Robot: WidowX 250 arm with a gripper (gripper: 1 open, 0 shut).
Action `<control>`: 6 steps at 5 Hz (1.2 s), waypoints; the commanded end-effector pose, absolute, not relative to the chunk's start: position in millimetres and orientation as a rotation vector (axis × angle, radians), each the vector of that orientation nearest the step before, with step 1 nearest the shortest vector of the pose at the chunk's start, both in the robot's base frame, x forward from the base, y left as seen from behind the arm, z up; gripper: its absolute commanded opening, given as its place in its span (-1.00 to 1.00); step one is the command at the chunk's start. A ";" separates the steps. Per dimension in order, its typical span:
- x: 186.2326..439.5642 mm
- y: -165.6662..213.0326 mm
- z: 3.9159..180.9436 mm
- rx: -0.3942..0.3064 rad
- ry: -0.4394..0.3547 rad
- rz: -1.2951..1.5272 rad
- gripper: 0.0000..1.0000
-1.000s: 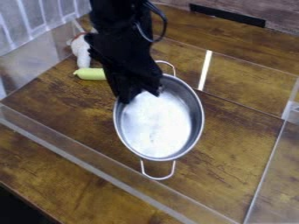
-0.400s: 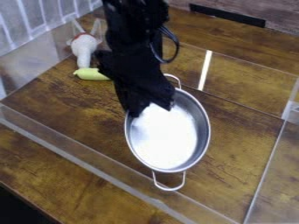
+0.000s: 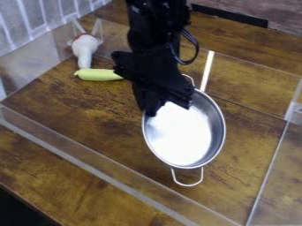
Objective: Remove the mushroom from the silver pot and put it on the table
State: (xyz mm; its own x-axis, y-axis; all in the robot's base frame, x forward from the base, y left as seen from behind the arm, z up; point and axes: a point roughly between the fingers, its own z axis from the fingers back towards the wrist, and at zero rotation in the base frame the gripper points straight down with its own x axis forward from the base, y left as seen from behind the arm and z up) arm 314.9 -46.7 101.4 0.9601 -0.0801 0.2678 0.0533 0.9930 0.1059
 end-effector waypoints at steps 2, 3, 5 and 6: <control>329.1 -34.8 121.4 0.090 -0.344 -0.033 -1.00; 334.6 -16.0 129.9 0.098 -0.351 0.009 -1.00; 338.1 -3.1 116.5 0.071 -0.351 0.048 -1.00; 331.0 9.0 106.3 0.059 -0.345 0.083 -1.00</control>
State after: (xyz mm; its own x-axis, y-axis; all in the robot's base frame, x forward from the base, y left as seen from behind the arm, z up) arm 328.2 5.9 91.9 0.9548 0.0632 0.2904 -0.0807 0.9955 0.0487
